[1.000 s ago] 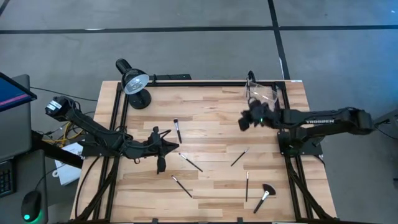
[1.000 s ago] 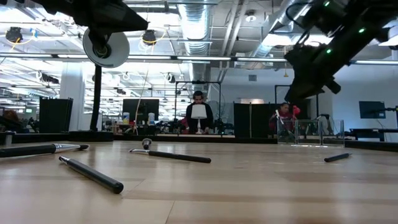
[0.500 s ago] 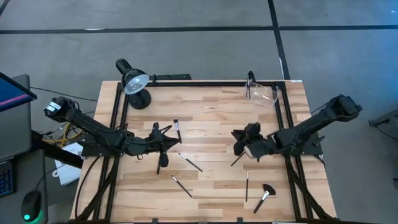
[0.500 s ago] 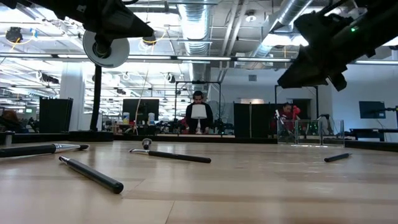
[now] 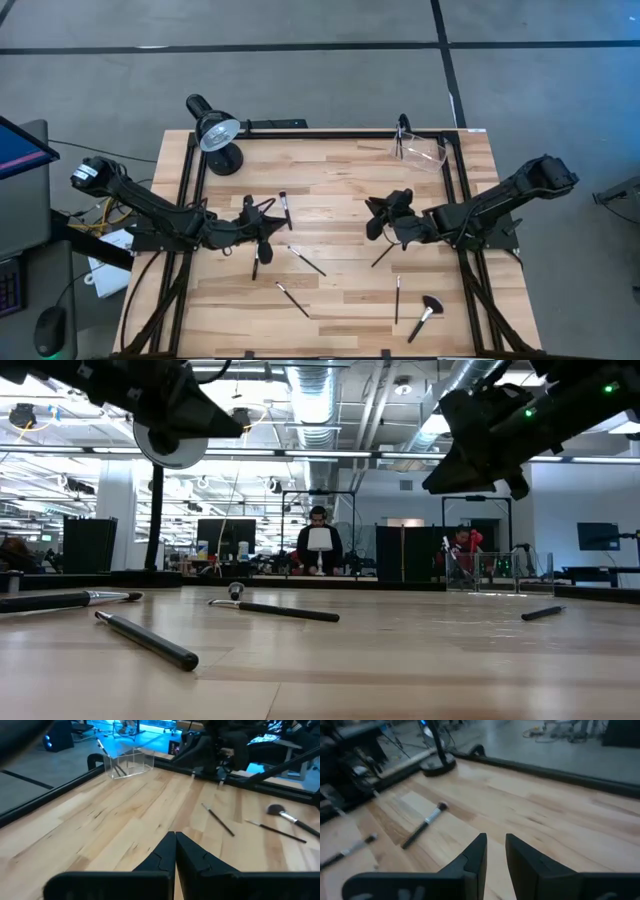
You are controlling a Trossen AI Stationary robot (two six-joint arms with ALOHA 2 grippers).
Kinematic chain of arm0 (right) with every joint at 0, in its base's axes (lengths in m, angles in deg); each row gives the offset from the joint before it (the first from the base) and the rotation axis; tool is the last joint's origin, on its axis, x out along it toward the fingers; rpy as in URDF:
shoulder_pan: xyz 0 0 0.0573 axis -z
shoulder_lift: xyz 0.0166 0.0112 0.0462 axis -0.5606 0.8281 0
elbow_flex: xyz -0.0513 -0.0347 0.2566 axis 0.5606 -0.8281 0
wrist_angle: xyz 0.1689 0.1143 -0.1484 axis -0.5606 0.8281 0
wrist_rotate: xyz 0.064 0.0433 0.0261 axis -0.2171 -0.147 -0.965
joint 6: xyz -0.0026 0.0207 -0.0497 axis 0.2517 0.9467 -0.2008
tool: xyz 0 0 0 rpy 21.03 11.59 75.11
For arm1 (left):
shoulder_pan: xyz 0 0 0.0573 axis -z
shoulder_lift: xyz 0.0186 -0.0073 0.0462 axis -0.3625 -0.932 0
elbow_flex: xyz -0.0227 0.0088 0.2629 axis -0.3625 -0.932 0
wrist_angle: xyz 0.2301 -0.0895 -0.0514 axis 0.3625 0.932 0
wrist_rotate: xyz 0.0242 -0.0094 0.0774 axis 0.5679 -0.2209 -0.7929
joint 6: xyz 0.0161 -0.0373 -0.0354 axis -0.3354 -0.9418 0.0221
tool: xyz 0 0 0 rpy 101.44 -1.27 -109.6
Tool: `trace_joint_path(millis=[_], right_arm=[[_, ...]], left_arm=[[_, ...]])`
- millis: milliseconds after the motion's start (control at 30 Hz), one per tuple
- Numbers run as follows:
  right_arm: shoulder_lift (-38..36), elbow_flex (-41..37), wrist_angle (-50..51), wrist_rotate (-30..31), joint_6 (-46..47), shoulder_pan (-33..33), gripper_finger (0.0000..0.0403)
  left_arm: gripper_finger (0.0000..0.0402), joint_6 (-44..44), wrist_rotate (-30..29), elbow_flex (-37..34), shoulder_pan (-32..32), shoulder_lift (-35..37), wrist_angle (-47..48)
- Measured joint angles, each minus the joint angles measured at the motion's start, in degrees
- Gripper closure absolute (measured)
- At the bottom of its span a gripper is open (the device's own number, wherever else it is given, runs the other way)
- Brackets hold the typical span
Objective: Sort items
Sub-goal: Put the powder brush into the transparent organizer
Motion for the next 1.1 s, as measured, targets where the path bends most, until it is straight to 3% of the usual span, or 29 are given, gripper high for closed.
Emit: trace_joint_path(millis=[267, 433, 733, 867, 1100], right_arm=[[4.8, 0.0, -8.6, -2.2, -8.1, 6.7, 0.0341], [8.6, 0.0, -9.8, -12.6, -14.3, 13.3, 0.0341], [11.4, 0.2, -27.9, -28.0, -32.4, 22.6, 0.0341], [8.2, 2.5, -26.9, -32.8, -36.7, 26.4, 0.0341], [6.0, 4.7, -21.8, -40.2, -42.6, 32.4, 0.0341]], left_arm=[[0.0395, 0.2, 1.3, -0.7, -4.6, 0.0, -0.2], [0.0395, 0.0, 8.5, -0.7, -8.6, 0.0, -0.2], [0.0395, -1.7, 9.4, -0.7, -17.2, 0.2, -0.4], [0.0395, -7.5, 9.4, -0.7, -18.8, 0.0, -0.4], [0.0369, -8.3, 9.0, -0.7, -19.5, 0.0, 0.4]])
